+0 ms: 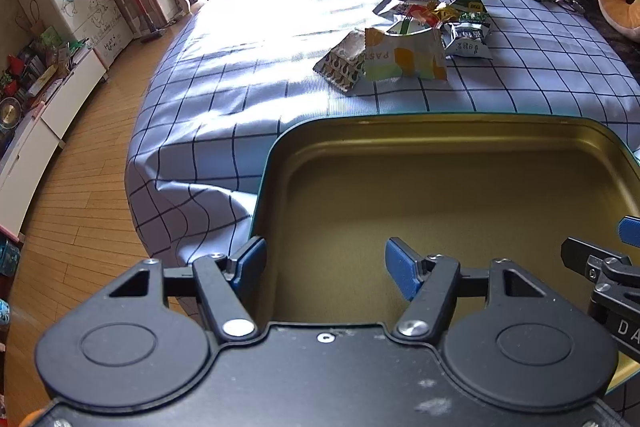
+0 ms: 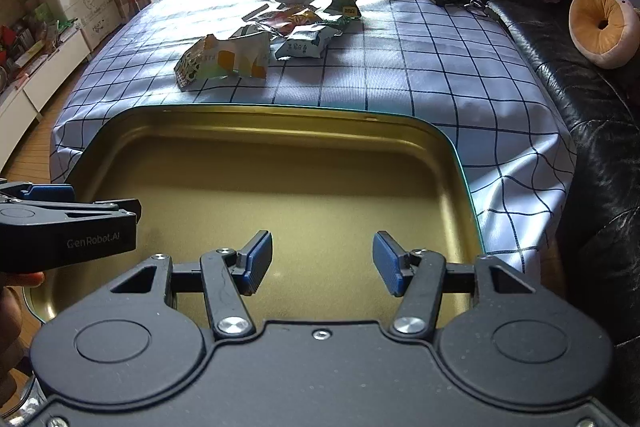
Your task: Organize snacks
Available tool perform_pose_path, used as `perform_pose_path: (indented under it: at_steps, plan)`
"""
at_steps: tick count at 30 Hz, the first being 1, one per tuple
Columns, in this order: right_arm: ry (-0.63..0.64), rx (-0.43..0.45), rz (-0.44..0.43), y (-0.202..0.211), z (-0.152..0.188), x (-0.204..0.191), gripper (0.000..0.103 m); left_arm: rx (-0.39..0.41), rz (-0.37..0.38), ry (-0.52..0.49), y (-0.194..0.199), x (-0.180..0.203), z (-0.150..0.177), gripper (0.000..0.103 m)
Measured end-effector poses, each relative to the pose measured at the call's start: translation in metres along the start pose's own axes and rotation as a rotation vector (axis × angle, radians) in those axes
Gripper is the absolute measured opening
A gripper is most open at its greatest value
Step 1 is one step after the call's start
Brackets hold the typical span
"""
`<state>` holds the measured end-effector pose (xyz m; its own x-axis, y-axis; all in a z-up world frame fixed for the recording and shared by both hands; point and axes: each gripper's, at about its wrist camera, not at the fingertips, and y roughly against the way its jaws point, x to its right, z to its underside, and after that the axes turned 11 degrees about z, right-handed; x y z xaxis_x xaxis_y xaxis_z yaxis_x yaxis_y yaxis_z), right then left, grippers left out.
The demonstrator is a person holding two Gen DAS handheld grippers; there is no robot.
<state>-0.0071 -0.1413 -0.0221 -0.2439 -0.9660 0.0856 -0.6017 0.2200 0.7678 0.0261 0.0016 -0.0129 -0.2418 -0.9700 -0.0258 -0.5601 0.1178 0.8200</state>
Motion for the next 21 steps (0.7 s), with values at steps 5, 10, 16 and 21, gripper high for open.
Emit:
perform_pose_path:
  at_steps: [5, 10, 16, 21]
  plan:
    - [0.027, 0.047, 0.031, -0.001, -0.011, 0.003, 0.06, 0.037, 0.011, -0.028, 0.004, -0.001, -0.012, 0.069]
    - [0.031, 0.099, 0.061, -0.004, -0.03, 0.007, 0.057, 0.087, -0.007, -0.062, 0.005, -0.002, -0.03, 0.069]
    - [0.016, 0.103, 0.066, -0.015, -0.053, 0.014, 0.057, 0.143, -0.017, -0.085, 0.004, -0.006, -0.05, 0.069]
    - [0.029, 0.1, 0.053, -0.024, -0.064, 0.012, 0.057, 0.159, -0.029, -0.08, -0.005, -0.012, -0.066, 0.069]
